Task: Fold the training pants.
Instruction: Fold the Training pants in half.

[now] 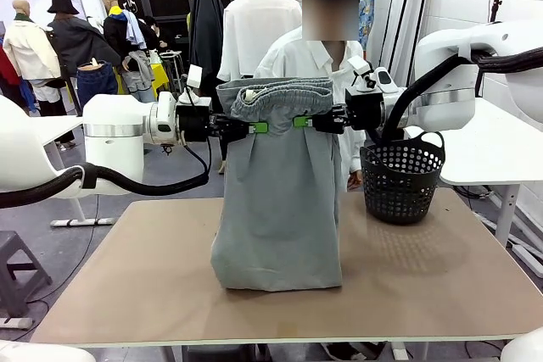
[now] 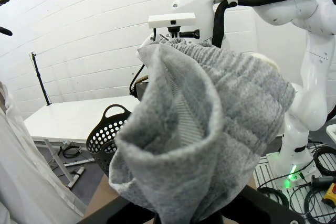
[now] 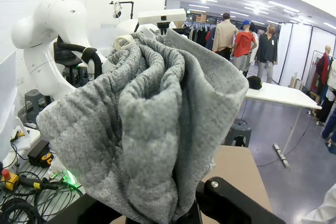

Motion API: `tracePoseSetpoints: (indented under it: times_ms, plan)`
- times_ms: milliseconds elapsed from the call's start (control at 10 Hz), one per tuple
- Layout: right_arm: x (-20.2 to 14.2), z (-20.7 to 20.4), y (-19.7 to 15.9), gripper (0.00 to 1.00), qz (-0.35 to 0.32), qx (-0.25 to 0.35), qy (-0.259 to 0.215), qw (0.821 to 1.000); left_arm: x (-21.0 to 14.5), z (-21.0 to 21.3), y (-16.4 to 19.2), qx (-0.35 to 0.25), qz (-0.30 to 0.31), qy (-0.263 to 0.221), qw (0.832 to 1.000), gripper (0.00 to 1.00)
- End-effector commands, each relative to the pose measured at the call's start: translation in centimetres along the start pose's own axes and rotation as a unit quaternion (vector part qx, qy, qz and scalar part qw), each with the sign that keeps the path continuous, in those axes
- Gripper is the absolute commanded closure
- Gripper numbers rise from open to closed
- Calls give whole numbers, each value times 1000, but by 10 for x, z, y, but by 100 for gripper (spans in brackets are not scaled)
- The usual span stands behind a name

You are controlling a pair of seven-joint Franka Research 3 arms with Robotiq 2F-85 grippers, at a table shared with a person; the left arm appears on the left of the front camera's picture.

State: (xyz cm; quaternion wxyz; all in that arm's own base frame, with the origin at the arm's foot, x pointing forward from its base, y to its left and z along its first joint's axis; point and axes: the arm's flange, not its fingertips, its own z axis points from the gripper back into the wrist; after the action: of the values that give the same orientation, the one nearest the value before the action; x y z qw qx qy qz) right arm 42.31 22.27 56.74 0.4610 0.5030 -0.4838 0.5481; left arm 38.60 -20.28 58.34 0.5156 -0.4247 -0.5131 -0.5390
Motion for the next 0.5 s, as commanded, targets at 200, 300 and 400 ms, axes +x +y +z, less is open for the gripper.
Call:
tracePoseSetpoints:
  times_ms: [200, 300, 400]
  plan:
    - [10, -1, -23, 100, 8, 11, 5, 1000, 6, 8, 17, 4, -7, 8, 1000, 100]
    - [16, -2, -32, 100, 12, 11, 10, 1000, 11, 9, 26, 9, -14, 13, 1000, 100]
    - [24, -3, -42, 100, 20, 13, 14, 1000, 18, 9, 37, 15, -25, 11, 1000, 100]
